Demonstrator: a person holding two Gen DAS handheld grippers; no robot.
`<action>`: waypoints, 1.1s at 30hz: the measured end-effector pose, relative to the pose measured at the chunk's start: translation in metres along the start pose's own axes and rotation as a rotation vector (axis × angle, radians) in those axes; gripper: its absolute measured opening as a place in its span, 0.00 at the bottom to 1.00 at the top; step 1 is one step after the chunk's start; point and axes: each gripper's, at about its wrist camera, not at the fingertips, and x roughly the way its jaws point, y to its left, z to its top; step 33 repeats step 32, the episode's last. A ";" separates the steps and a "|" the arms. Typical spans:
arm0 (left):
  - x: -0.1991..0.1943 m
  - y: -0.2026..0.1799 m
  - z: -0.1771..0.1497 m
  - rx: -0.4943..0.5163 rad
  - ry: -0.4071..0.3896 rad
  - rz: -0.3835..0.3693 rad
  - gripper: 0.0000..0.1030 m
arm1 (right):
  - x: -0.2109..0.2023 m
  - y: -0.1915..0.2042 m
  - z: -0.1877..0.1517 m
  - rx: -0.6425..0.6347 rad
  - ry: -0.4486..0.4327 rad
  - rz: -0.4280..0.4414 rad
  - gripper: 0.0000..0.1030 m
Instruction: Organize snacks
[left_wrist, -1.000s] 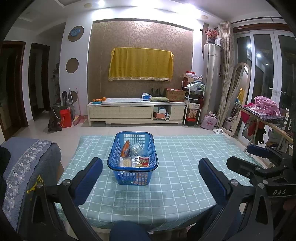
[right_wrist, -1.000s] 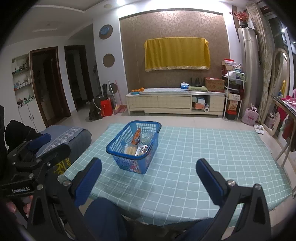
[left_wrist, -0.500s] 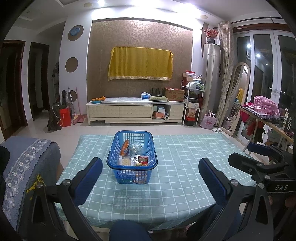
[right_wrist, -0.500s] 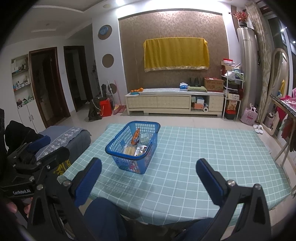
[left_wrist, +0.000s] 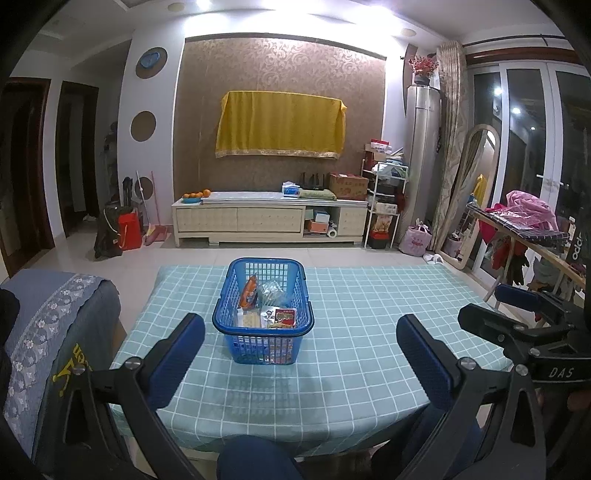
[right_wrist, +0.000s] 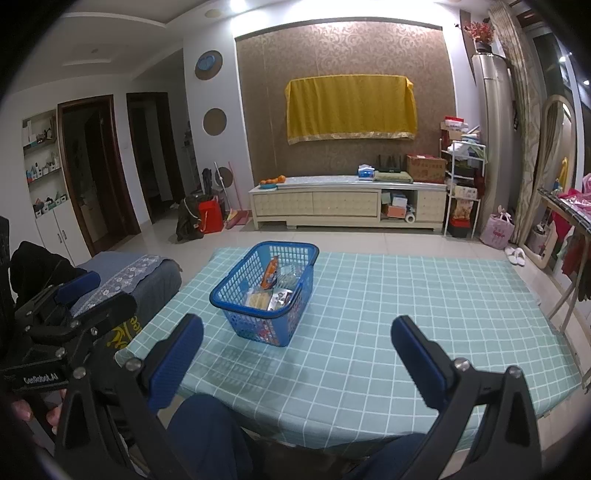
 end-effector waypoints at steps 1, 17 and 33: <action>0.000 0.000 0.000 -0.001 0.001 0.000 1.00 | -0.001 0.000 0.000 0.000 -0.001 -0.001 1.00; -0.001 -0.002 0.000 0.003 0.009 -0.008 1.00 | 0.000 0.000 0.001 0.011 0.001 -0.006 1.00; -0.001 -0.007 0.000 0.024 0.006 -0.011 1.00 | -0.002 -0.001 0.000 0.018 0.003 -0.010 1.00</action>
